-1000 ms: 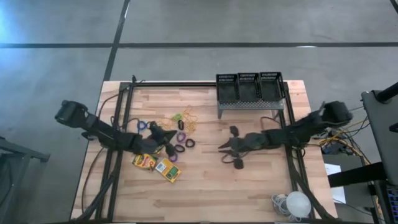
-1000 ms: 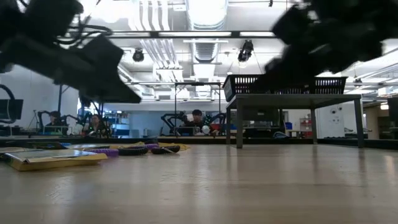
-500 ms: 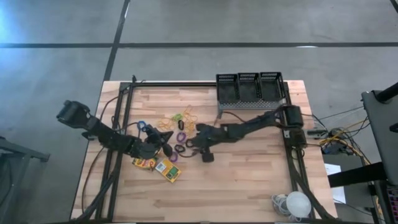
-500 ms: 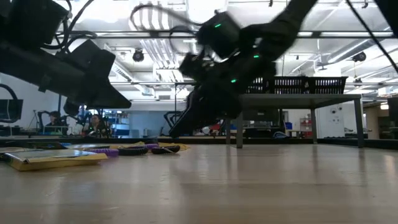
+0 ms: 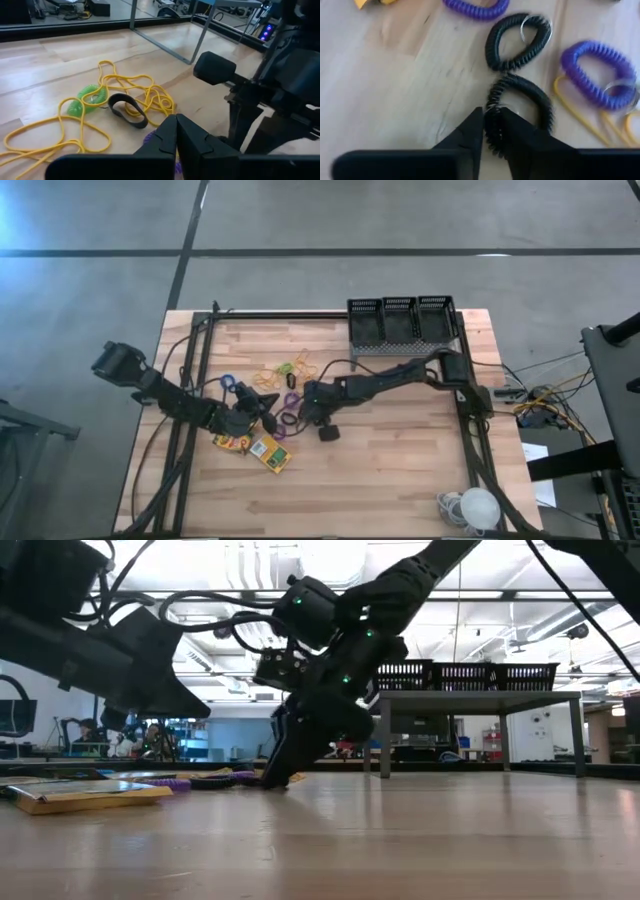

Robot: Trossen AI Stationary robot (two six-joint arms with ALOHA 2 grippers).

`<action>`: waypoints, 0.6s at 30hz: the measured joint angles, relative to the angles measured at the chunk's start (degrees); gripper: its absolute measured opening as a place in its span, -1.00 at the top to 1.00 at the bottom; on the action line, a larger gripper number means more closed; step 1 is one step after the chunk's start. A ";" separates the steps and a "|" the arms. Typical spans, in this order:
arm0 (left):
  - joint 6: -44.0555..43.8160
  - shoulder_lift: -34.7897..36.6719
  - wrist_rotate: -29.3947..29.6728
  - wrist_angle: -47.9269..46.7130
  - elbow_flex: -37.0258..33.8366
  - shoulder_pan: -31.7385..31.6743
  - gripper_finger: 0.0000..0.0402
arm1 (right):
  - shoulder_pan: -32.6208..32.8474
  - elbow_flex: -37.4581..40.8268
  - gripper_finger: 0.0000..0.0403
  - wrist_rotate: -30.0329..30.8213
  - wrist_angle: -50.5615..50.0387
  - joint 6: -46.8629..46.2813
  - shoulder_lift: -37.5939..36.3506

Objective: Pick & Place Office Desk Supplies
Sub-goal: Put the black spring keychain into the right black basket on the shelf

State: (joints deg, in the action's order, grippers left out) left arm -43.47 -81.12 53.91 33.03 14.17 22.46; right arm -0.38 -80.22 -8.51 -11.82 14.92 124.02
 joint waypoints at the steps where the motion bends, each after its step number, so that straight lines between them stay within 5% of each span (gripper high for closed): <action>1: -0.10 0.00 -0.06 -0.02 0.00 0.11 0.95 | 0.03 0.46 0.80 -0.52 -1.20 -0.28 -0.52; 8: -0.35 0.00 -0.37 -0.08 0.02 0.54 0.95 | 1.06 6.67 0.90 -9.06 -8.62 -3.89 -7.98; 18: -1.61 -0.15 -0.52 -0.74 0.07 0.65 0.95 | 5.53 21.25 0.90 -29.30 -8.67 -13.23 -31.49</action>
State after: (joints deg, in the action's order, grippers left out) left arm -45.08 -81.28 53.39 32.29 14.24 23.11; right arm 5.15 -58.97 -37.82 -20.48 1.69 92.53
